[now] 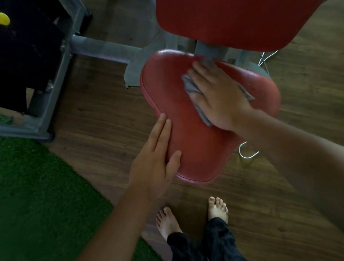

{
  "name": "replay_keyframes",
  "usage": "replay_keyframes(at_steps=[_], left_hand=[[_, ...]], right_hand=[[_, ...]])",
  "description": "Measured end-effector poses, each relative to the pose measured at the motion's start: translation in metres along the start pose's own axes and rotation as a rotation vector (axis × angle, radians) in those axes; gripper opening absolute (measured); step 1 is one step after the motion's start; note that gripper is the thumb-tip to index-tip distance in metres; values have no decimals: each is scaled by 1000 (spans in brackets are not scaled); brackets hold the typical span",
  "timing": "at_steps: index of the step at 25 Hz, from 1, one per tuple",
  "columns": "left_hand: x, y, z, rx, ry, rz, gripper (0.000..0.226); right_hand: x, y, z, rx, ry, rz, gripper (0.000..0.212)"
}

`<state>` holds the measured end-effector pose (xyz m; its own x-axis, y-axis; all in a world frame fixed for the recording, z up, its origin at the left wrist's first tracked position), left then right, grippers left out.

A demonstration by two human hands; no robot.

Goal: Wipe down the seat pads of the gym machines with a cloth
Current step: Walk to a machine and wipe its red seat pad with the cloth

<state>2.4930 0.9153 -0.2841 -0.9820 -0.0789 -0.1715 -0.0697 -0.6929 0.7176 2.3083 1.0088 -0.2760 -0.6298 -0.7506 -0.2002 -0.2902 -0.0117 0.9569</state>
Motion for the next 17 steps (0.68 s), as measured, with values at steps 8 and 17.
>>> replay_keyframes(at_steps=[8, 17], left_hand=[[6, -10, 12, 7, 101, -58, 76], [15, -7, 25, 215, 59, -30, 78]], right_hand=[[61, 14, 37, 11, -218, 13, 55], [-43, 5, 115, 42, -336, 86, 69]])
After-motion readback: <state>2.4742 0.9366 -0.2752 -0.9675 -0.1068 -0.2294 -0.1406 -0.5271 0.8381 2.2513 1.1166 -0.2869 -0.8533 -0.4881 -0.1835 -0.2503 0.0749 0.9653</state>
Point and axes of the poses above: each hand's wrist, its own x-axis towards the middle knuckle, its own y-axis out of the back of the hand, z = x × y, the point moved 8 cm from there along x, towards the middle knuckle, and after that the axes turned 7 degrees about -z, right-handed, at the moved point
